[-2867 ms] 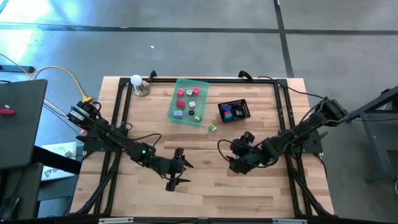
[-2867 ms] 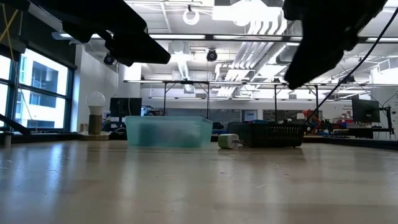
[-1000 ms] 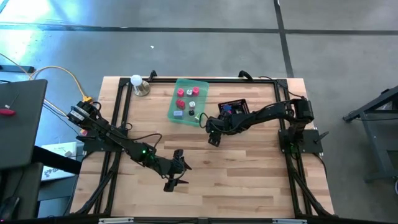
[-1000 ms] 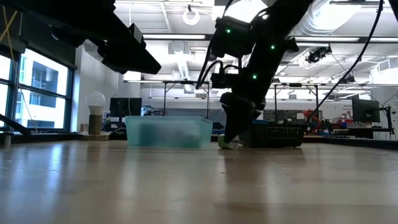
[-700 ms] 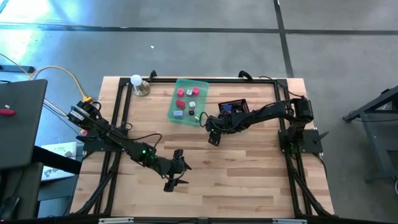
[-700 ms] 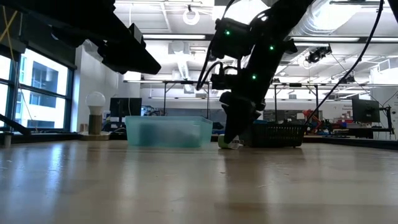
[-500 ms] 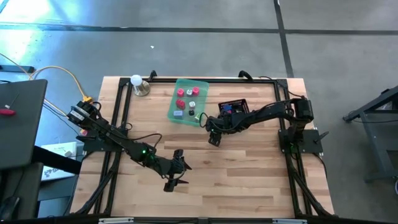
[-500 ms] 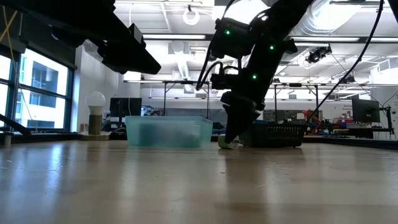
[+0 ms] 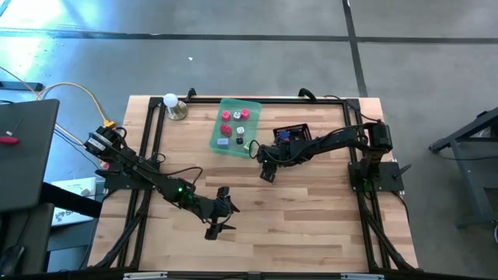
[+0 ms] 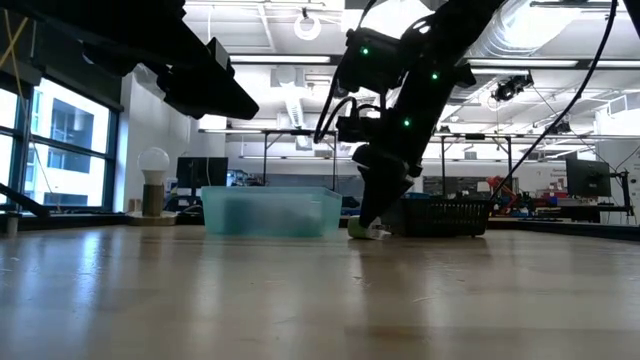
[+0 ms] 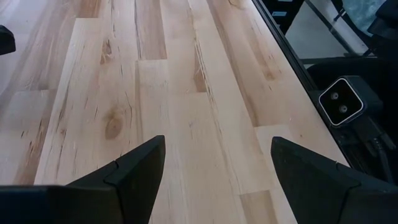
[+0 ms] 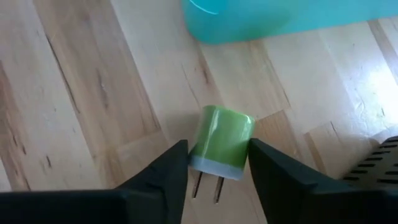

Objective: Pick & Place Office items
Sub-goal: Put the green charger adapter into the green bin

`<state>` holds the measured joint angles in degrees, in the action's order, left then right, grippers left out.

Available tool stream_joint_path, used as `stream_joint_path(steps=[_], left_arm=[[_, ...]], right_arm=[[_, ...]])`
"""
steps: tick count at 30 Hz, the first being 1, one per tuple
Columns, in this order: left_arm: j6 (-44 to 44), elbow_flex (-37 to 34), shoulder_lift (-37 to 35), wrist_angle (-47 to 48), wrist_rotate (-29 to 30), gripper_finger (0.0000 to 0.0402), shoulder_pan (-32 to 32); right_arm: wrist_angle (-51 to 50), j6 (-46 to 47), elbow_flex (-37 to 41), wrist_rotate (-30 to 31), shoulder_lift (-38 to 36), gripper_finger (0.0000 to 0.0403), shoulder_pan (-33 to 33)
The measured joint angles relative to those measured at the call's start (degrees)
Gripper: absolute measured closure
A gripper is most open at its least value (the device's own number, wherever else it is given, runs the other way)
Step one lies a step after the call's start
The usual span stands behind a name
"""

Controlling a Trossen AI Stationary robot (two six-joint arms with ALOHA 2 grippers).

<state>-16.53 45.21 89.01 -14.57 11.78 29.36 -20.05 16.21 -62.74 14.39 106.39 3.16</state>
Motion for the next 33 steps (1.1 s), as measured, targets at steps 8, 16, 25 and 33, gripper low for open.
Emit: stream_joint_path(steps=[8,16,25,33], left_arm=[[0.02,0.0,0.0,0.0,-0.01,0.0116,0.0],[0.02,0.0,0.0,0.13,-0.4,0.0116,0.02],[0.02,0.0,0.0,0.22,-0.99,0.0116,0.02],[0.02,0.0,0.0,0.22,-1.04,0.0116,0.02]], right_arm=[[0.25,0.04,0.0,-1.94,0.09,0.0258,0.02],[2.77,-1.03,-0.35,-1.3,3.22,0.0258,-0.04],[2.83,-1.05,-0.19,-2.32,3.41,0.0258,0.3],[2.86,-1.05,-0.13,-2.66,4.28,0.0279,0.14]])
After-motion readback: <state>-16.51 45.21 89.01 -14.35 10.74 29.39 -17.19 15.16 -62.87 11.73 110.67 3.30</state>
